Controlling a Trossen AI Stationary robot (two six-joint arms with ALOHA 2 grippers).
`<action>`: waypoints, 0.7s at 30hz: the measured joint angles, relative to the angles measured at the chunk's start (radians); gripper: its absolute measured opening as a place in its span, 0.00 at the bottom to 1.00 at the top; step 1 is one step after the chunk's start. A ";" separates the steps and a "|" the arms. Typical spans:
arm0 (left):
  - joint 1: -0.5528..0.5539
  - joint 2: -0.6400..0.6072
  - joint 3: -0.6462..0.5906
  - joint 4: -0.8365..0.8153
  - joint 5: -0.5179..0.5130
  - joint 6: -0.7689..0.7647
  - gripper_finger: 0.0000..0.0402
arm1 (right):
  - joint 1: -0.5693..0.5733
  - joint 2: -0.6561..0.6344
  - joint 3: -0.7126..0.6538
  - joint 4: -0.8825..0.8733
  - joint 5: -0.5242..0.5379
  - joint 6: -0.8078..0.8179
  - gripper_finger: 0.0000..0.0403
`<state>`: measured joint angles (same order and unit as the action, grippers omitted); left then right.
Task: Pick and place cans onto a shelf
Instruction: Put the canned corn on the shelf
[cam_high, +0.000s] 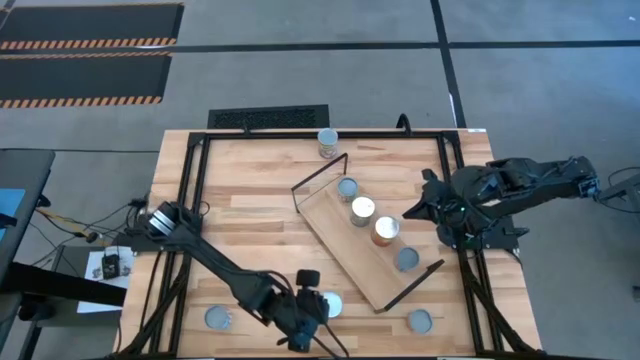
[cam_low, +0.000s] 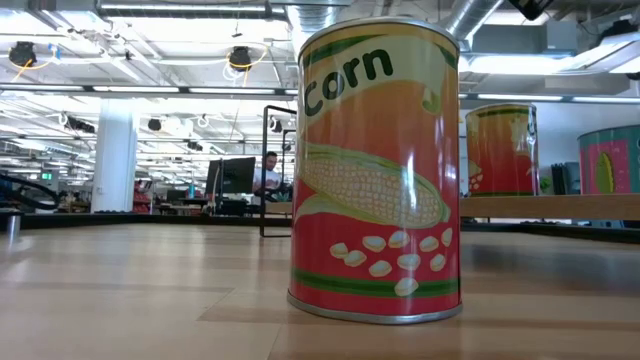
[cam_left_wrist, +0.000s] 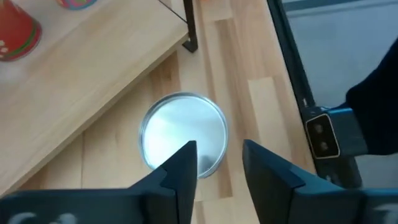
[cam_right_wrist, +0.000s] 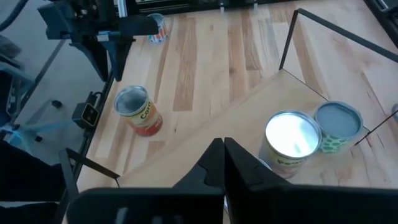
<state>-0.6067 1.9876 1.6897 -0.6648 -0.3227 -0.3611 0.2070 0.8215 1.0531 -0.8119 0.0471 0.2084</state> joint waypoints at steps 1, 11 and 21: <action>0.000 0.006 0.000 0.003 -0.006 0.006 0.30 | 0.000 -0.001 0.000 0.000 0.000 0.000 0.04; 0.005 0.017 -0.025 0.050 0.041 0.146 0.30 | 0.000 -0.004 0.000 -0.004 0.000 0.001 0.03; 0.002 0.078 -0.023 0.053 0.031 0.203 0.25 | 0.000 -0.004 0.000 -0.004 0.005 0.001 0.03</action>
<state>-0.6052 2.0655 1.6669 -0.6114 -0.2913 -0.1583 0.2070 0.8172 1.0531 -0.8158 0.0517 0.2092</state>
